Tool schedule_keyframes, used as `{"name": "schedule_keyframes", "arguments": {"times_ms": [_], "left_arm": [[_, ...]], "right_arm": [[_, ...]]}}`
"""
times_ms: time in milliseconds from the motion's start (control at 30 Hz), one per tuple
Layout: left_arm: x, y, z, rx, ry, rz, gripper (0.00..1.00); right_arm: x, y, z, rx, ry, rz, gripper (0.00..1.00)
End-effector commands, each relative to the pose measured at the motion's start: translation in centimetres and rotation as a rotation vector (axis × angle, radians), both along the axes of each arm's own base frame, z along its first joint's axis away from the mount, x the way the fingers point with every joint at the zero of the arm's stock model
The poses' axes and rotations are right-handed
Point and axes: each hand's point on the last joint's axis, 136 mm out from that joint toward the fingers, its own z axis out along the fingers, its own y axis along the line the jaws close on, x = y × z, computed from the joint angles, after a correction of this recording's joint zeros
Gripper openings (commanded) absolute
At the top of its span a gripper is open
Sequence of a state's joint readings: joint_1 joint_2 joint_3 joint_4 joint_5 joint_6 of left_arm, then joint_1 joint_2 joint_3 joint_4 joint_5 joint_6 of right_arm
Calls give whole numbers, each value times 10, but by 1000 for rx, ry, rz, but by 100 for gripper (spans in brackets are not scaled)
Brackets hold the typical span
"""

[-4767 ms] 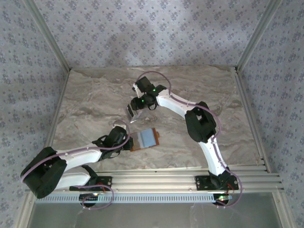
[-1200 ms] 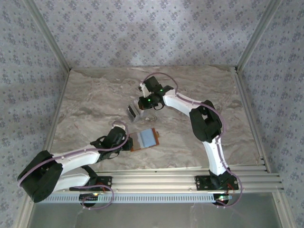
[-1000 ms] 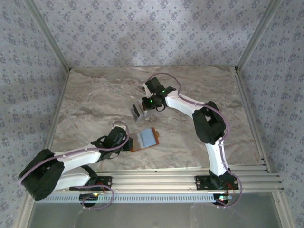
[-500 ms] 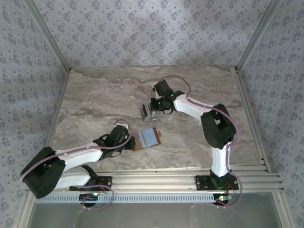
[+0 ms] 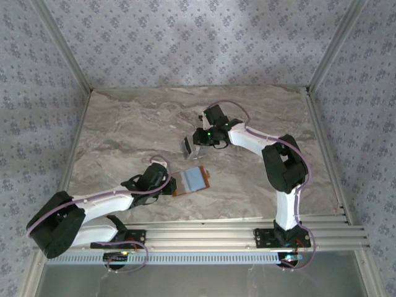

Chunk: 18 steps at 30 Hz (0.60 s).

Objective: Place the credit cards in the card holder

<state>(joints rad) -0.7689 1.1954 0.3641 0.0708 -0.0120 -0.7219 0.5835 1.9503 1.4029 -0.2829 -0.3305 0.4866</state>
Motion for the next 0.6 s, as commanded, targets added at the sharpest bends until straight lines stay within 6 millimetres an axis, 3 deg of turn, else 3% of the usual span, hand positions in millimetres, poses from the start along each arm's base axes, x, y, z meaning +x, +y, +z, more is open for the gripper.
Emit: {"name": "schedule_keyframes", "arguments": {"times_ms": [0,233,567], "left_arm": [[1,-6,7,-9,-14,-24,16],[1,-5,7,-8,-14,-23,16],[1,-5,7,-9,-15,-21,16]], "right_arm": [[-3,6,4,65,23,20,23],[-4,8,6,104,35,28,24],[-1,5,1,91,39,19,17]]}}
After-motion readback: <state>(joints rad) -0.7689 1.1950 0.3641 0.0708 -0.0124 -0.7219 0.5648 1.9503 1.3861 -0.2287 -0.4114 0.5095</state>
